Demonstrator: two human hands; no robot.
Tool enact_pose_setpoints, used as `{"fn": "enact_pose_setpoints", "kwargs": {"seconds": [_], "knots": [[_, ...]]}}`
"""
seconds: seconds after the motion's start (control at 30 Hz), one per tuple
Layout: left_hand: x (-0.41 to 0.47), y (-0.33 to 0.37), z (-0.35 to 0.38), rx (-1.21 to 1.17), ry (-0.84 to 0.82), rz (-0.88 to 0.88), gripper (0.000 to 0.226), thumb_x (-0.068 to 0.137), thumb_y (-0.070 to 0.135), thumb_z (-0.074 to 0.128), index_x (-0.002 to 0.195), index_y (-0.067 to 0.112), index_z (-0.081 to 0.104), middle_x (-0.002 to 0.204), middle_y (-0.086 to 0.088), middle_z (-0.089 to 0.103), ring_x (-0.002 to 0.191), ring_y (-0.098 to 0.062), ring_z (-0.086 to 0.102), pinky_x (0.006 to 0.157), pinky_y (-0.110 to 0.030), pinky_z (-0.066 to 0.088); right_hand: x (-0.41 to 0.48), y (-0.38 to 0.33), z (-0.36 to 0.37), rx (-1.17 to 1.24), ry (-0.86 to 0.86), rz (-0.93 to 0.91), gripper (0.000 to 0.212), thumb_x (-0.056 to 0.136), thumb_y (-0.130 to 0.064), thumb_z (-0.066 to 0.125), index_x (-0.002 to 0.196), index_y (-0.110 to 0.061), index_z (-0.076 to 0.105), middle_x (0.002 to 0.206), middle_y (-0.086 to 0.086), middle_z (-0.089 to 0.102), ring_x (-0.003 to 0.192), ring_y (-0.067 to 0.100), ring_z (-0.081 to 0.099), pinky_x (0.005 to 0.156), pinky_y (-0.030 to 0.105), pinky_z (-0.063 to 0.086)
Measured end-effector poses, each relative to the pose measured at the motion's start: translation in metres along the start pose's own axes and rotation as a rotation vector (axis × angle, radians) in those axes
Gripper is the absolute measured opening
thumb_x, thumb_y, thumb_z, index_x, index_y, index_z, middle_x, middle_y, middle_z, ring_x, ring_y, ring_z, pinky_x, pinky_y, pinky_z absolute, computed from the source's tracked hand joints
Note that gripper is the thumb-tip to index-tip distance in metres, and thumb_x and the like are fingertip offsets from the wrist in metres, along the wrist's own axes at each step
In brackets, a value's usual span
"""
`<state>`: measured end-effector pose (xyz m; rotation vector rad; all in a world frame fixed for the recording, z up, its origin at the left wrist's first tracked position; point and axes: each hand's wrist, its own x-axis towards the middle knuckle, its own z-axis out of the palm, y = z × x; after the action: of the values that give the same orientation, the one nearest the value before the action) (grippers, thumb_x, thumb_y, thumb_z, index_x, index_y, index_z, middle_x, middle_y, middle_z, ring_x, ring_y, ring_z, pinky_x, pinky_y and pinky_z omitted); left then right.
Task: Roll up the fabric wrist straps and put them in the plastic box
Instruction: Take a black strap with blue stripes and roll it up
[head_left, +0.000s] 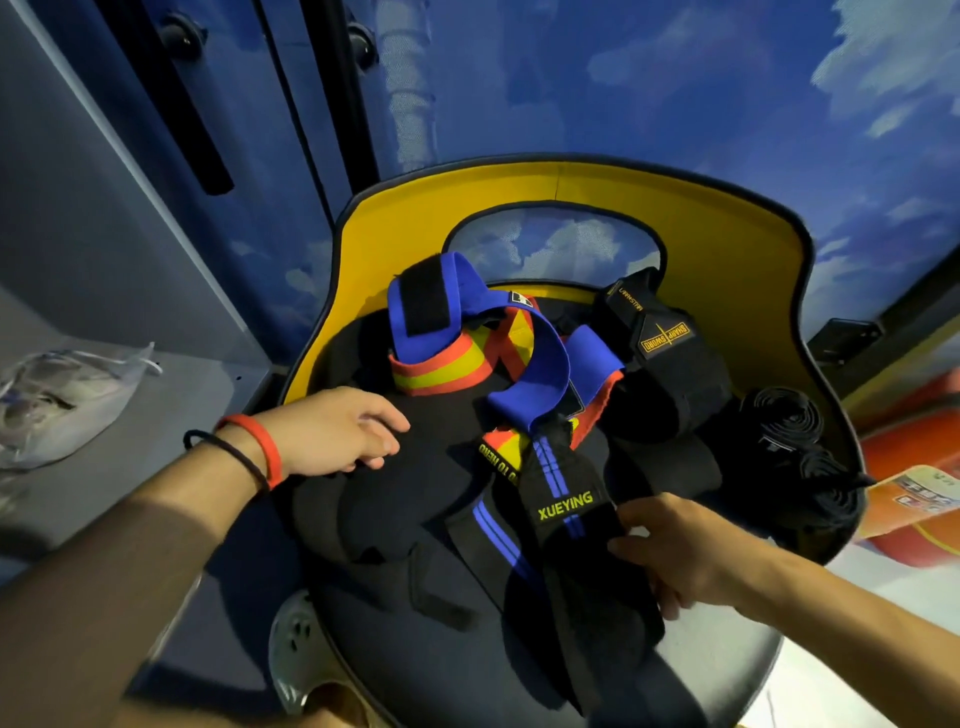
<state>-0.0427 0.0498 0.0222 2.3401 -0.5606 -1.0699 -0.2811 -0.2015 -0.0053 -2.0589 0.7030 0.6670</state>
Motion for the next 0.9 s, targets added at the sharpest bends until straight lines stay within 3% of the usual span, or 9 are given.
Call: {"fn": "enact_pose_setpoints", "kwargs": {"seconds": [0.13, 0.2, 0.27, 0.37, 0.47, 0.6, 0.73, 0.83, 0.9], "knots": [[0.002, -0.002, 0.009, 0.013, -0.041, 0.022, 0.024, 0.095, 0.009, 0.060, 0.110, 0.027, 0.066, 0.109, -0.010, 0.073, 0.084, -0.009, 0.070, 0.073, -0.025, 0.050, -0.001, 0.006, 0.009, -0.019, -0.046, 0.048, 0.014, 0.104, -0.011, 0.049, 0.094, -0.010, 0.060, 0.049, 0.002, 0.058, 0.039, 0.013, 0.060, 0.038, 0.022, 0.039], [0.003, 0.003, 0.014, 0.040, -0.075, 0.043, 0.023, 0.094, 0.010, 0.061, 0.110, 0.027, 0.066, 0.110, -0.012, 0.073, 0.082, -0.008, 0.068, 0.073, -0.024, 0.050, 0.001, 0.011, 0.011, -0.035, -0.080, 0.079, 0.014, 0.104, -0.014, 0.048, 0.099, -0.008, 0.059, 0.056, 0.005, 0.061, 0.041, 0.013, 0.062, 0.038, 0.021, 0.040], [0.005, 0.008, 0.019, 0.050, -0.087, 0.066, 0.024, 0.093, 0.011, 0.064, 0.111, 0.027, 0.067, 0.108, -0.010, 0.074, 0.082, -0.008, 0.068, 0.071, -0.017, 0.049, 0.002, 0.015, 0.011, -0.082, -0.081, 0.108, 0.017, 0.104, -0.018, 0.048, 0.101, -0.008, 0.061, 0.066, 0.008, 0.066, 0.046, 0.014, 0.065, 0.041, 0.021, 0.044], [0.009, 0.019, 0.025, 0.089, -0.086, 0.099, 0.024, 0.092, 0.016, 0.068, 0.111, 0.031, 0.067, 0.106, 0.000, 0.075, 0.090, -0.005, 0.070, 0.067, -0.008, 0.047, 0.003, 0.026, 0.011, -0.181, -0.006, 0.126, 0.021, 0.101, -0.026, 0.052, 0.084, -0.016, 0.058, 0.074, 0.002, 0.067, 0.056, 0.012, 0.068, 0.052, 0.022, 0.056], [0.016, 0.031, 0.033, 0.124, -0.108, 0.144, 0.026, 0.091, 0.019, 0.072, 0.109, 0.037, 0.065, 0.112, 0.009, 0.070, 0.099, -0.002, 0.068, 0.077, -0.009, 0.046, 0.004, 0.034, 0.011, -0.208, 0.040, 0.117, 0.016, 0.100, -0.030, 0.051, 0.096, -0.016, 0.058, 0.083, 0.002, 0.069, 0.067, 0.016, 0.073, 0.060, 0.027, 0.062], [0.024, 0.049, 0.048, 0.132, -0.120, 0.218, 0.032, 0.089, 0.021, 0.074, 0.110, 0.042, 0.063, 0.121, 0.013, 0.065, 0.109, -0.002, 0.064, 0.100, -0.021, 0.047, 0.006, 0.038, 0.006, -0.174, 0.128, 0.114, 0.023, 0.101, -0.030, 0.049, 0.109, -0.014, 0.063, 0.098, 0.009, 0.073, 0.081, 0.022, 0.076, 0.067, 0.032, 0.064], [0.029, 0.067, 0.070, 0.426, 0.015, 0.474, 0.059, 0.088, 0.025, 0.074, 0.138, 0.044, 0.050, 0.155, 0.020, 0.030, 0.145, -0.002, 0.026, 0.116, -0.019, 0.021, 0.006, 0.039, 0.001, -0.211, 0.148, 0.103, 0.027, 0.102, -0.032, 0.047, 0.109, -0.012, 0.064, 0.104, 0.012, 0.073, 0.090, 0.026, 0.075, 0.075, 0.036, 0.063], [0.035, 0.081, 0.090, 0.732, 0.009, 0.575, 0.087, 0.084, 0.033, 0.076, 0.154, 0.044, 0.026, 0.164, 0.023, 0.004, 0.153, -0.004, -0.003, 0.125, -0.032, 0.013, 0.004, 0.041, 0.001, -0.494, 0.223, 0.034, 0.031, 0.099, -0.049, 0.049, 0.089, -0.021, 0.055, 0.102, 0.010, 0.068, 0.100, 0.034, 0.068, 0.071, 0.036, 0.050], [0.038, 0.086, 0.102, 0.809, -0.030, 0.573, 0.097, 0.082, 0.039, 0.077, 0.157, 0.043, 0.015, 0.166, 0.021, -0.003, 0.154, -0.008, -0.009, 0.126, -0.038, 0.011, -0.001, 0.039, -0.003, -0.598, 0.361, 0.011, 0.040, 0.094, -0.060, 0.051, 0.095, -0.021, 0.058, 0.100, 0.007, 0.066, 0.100, 0.034, 0.067, 0.069, 0.034, 0.042]]}}
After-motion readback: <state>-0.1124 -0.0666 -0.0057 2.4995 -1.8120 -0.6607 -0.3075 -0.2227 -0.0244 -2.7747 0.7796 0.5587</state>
